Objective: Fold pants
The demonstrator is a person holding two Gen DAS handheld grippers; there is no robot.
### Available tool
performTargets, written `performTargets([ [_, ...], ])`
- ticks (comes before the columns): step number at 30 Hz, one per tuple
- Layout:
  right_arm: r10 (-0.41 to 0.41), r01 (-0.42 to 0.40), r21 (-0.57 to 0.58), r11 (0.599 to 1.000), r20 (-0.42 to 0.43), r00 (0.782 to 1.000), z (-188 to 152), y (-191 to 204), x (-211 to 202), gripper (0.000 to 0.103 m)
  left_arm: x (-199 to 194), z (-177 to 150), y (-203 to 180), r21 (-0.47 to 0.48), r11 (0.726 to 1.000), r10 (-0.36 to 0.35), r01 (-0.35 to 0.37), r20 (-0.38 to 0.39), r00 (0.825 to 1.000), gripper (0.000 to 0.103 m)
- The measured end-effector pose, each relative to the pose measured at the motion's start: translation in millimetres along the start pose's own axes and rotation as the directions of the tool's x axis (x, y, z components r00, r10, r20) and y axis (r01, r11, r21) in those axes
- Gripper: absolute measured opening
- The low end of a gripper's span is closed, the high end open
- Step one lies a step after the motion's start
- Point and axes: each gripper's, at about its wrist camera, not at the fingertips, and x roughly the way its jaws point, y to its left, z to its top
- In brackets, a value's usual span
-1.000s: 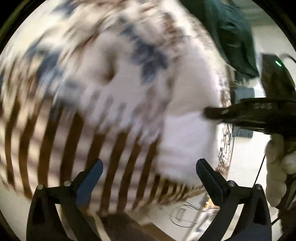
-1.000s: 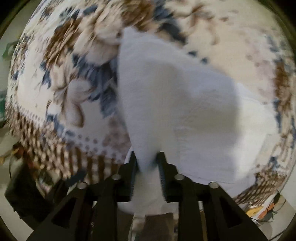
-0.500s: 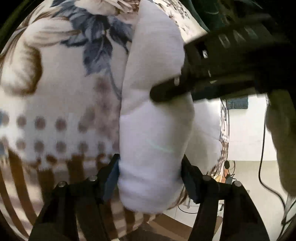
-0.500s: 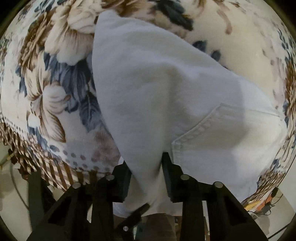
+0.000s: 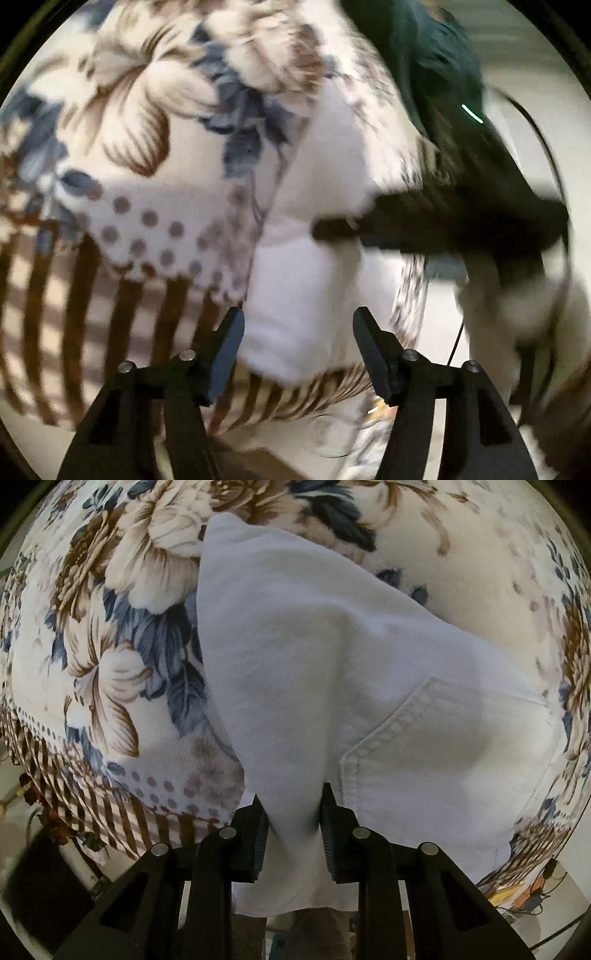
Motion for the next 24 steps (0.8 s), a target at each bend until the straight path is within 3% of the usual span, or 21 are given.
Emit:
performTargets([
  [2,-0.008,0.008,-0.006,1.000,0.003,1.000,-2.0,3.8,1.4,0.023,26.1,9.2,17.9,-0.090,0.995,0.042,-0.048,-0.068,0.997,0.061],
  [3,-0.007,0.007,-0.001,1.000,0.003,1.000,-2.8,5.7,3.3,0.023,34.6,6.7,33.4,-0.150,0.988,0.026,-0.043,-0.113,0.993,0.063],
  [5,-0.005,0.005,-0.004,1.000,0.001,1.000,-2.9,7.2,4.8,0.022,38.3,-8.2,54.6,-0.253,0.967,-0.030,-0.004,-0.130,0.991,0.066],
  [11,0.034,-0.034,0.022,0.999,0.009,0.999,-7.6,3.7,4.4,0.022,12.7,-43.4,69.0,-0.263,0.963,0.020,-0.063,-0.163,0.986,0.066],
  [14,0.043,-0.043,0.019,0.999,0.023,0.999,-5.3,1.6,-0.6,0.022,8.4,-57.2,70.5,-0.242,0.961,0.089,-0.135,-0.191,0.978,0.063],
  [16,0.068,-0.067,-0.014,0.998,0.006,0.998,-1.5,3.3,0.5,0.032,-1.4,-61.2,71.2,-0.253,0.957,0.096,-0.139,-0.175,0.980,0.063],
  [17,0.121,-0.121,-0.039,0.992,0.003,0.993,-3.4,4.8,-2.8,0.035,-9.0,-61.4,67.5,-0.242,0.960,0.109,-0.144,-0.150,0.983,0.063],
  [18,0.192,-0.191,-0.053,0.980,0.012,0.981,-4.9,1.7,-8.2,0.044,-12.6,-54.5,60.0,-0.227,0.963,0.124,-0.147,-0.114,0.986,0.064],
  [19,0.257,-0.255,-0.060,0.965,0.031,0.966,-7.5,-2.5,-13.4,0.062,-21.6,-51.9,53.2,-0.214,0.967,0.125,-0.138,-0.076,0.989,0.067],
  [20,0.321,-0.317,-0.061,0.946,0.073,0.944,-11.6,-11.0,-23.5,0.071,-27.6,-43.9,44.9,-0.195,0.972,0.126,-0.130,-0.036,0.991,0.080],
  [21,0.327,-0.323,-0.048,0.945,0.122,0.937,-16.1,-22.8,-32.7,0.080,-31.8,-34.4,34.4,-0.164,0.979,0.124,-0.122,0.002,0.992,0.094],
  [24,0.267,-0.289,0.054,0.956,0.255,0.930,-30.6,-74.3,-54.2,0.080,-35.5,-12.9,8.6,-0.077,0.993,0.094,-0.089,0.063,0.994,0.100],
])
